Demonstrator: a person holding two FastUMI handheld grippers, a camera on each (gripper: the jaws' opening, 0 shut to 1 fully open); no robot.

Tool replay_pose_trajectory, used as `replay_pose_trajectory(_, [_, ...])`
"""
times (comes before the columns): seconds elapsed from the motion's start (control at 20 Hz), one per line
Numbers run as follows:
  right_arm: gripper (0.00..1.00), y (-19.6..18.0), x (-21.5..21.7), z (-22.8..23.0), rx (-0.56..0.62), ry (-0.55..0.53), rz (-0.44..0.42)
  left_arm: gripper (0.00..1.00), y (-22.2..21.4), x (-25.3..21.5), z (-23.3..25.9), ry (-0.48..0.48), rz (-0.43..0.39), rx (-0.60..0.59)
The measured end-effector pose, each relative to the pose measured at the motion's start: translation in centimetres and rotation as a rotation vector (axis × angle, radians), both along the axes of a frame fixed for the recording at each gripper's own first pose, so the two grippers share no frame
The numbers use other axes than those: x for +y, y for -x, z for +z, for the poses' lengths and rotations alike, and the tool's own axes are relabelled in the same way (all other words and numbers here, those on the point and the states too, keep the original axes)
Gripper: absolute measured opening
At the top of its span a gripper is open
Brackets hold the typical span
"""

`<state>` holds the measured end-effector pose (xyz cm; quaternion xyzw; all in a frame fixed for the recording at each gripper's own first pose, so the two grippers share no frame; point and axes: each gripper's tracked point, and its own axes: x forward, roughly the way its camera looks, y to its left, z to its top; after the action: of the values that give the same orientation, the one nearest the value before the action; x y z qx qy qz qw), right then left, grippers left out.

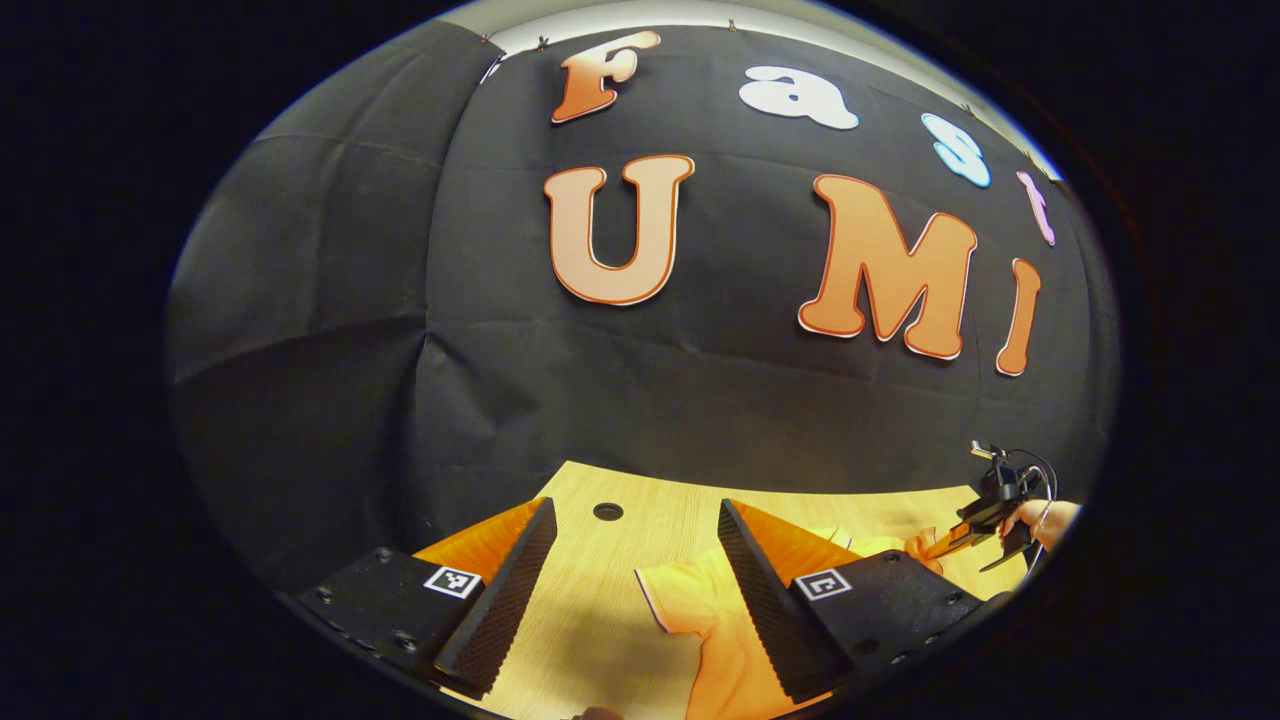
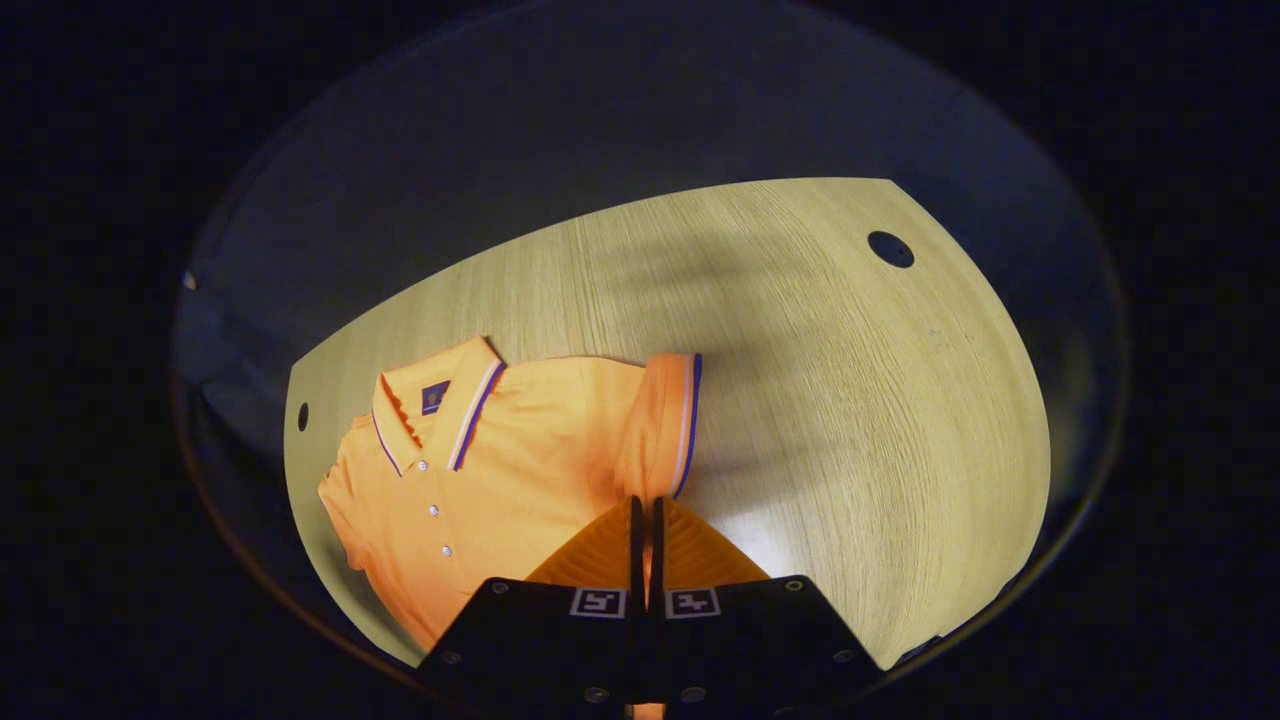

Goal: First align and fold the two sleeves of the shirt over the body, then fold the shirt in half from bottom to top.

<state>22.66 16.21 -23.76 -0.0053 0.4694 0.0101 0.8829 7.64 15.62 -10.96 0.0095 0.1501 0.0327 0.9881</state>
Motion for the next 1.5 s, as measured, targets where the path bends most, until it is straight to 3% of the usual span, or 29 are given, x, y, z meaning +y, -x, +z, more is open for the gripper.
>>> replay_pose_trajectory(0.25, [0.00, 1.2, 4.8, 0.4, -0.003, 0.038, 0.086, 0.98, 0.4, 1.0, -0.1, 0.023, 0.002, -0.002])
replay_pose_trajectory(0.6, [0.04, 4.1, 14.4, -1.5, 0.058, -0.066, 0.244, 0.98, 1.5, 2.9, -0.8, 0.045, 0.017, 0.012])
replay_pose_trajectory(0.7, [0.20, 5.5, 17.4, -1.3, 0.083, -0.143, 0.303, 0.98, 1.6, 3.2, -1.2, 0.056, 0.021, 0.020])
replay_pose_trajectory(0.85, [0.83, 5.2, 17.6, -1.7, 0.063, -0.110, 0.323, 0.98, 1.4, 3.1, -2.2, 0.080, 0.024, 0.049])
replay_pose_trajectory(0.95, [0.99, 5.0, 16.3, -1.3, 0.051, -0.071, 0.308, 0.98, 1.2, 2.6, -3.4, 0.097, 0.019, 0.091])
replay_pose_trajectory(1.2, [0.99, 4.0, 13.0, 0.8, -0.036, -0.035, 0.288, 0.98, -0.3, -0.4, -6.9, 0.155, -0.021, 0.233])
replay_pose_trajectory(1.5, [0.99, 3.0, 7.0, 4.9, -0.173, 0.006, 0.239, 0.98, -3.5, -3.1, -9.8, 0.078, -0.041, 0.361])
